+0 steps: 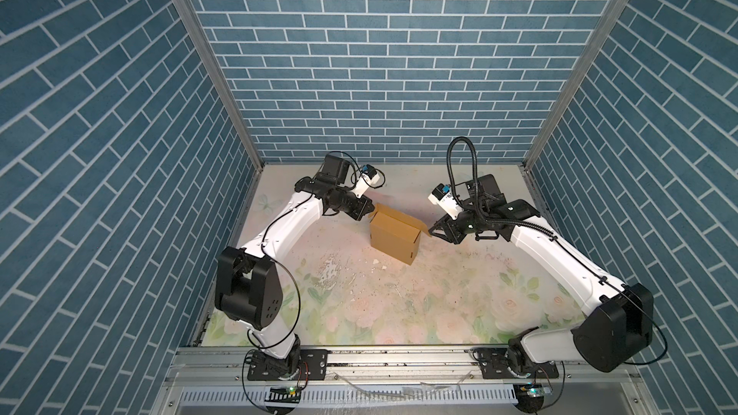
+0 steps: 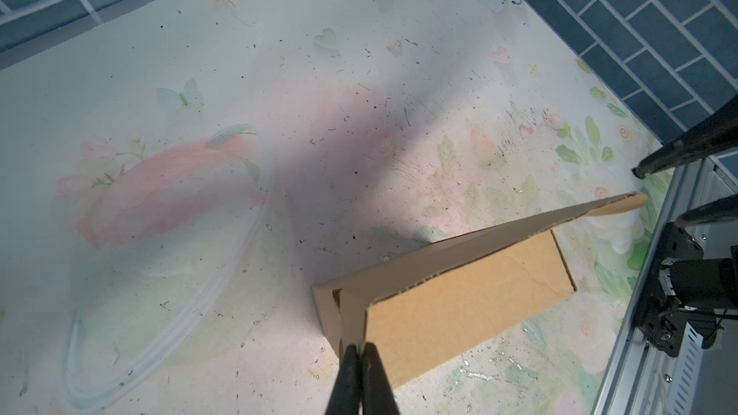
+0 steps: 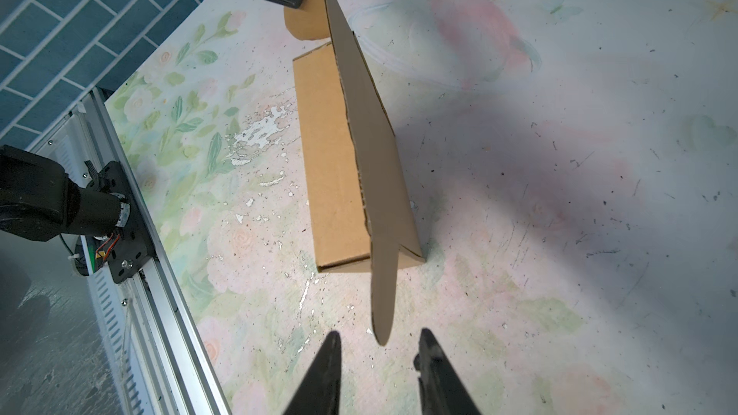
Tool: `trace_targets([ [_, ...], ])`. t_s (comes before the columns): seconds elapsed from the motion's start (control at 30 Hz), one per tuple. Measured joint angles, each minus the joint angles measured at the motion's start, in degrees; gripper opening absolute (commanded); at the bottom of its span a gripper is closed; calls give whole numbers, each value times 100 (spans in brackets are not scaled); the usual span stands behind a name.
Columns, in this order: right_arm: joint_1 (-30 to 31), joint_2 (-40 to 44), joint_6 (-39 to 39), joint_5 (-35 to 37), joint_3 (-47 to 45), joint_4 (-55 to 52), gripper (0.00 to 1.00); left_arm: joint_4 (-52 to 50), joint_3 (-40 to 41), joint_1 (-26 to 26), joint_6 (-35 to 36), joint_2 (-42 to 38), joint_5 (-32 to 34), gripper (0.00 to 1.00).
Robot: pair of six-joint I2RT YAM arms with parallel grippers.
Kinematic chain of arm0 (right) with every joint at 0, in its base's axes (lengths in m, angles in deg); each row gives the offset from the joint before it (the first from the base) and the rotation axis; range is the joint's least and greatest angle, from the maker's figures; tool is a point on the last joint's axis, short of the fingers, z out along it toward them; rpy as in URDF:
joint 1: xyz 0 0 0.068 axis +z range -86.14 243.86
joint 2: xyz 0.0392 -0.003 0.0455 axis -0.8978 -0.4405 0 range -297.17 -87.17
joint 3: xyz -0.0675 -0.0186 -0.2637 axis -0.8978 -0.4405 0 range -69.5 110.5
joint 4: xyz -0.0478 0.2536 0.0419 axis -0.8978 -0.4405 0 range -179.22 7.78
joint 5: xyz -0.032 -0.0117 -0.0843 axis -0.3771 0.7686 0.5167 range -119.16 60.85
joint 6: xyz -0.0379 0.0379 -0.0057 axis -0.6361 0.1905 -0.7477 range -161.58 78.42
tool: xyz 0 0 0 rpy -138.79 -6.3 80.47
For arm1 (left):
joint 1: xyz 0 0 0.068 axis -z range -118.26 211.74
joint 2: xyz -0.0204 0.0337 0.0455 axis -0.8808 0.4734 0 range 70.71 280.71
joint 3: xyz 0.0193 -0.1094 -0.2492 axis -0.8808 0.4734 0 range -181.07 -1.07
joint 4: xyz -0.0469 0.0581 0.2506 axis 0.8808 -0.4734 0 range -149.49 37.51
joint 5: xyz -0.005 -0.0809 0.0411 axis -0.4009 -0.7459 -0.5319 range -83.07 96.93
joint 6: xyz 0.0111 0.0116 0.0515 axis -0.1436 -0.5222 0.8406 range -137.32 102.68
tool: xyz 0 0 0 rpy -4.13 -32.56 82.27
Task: Assemble paper box
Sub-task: Fold and tuck the lid into the gap.
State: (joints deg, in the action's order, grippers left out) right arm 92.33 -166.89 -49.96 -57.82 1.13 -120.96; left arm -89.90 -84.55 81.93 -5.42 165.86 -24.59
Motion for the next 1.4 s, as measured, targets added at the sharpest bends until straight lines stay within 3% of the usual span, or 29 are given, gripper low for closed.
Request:
trace_targets([
  [0.4,153,-107,595,350,-22,232,10,170,92,11,-131,-2,-2,7],
  [0.63,221,-210,1054,496,-22,514,6,254,138,26,-251,-13,-2,7],
  [1.03,352,-144,1266,1150,190,136,28,367,254,63,-367,-81,-2,7],
  [1.4,352,-140,868,1499,306,-146,33,389,275,85,-374,-90,2,7],
])
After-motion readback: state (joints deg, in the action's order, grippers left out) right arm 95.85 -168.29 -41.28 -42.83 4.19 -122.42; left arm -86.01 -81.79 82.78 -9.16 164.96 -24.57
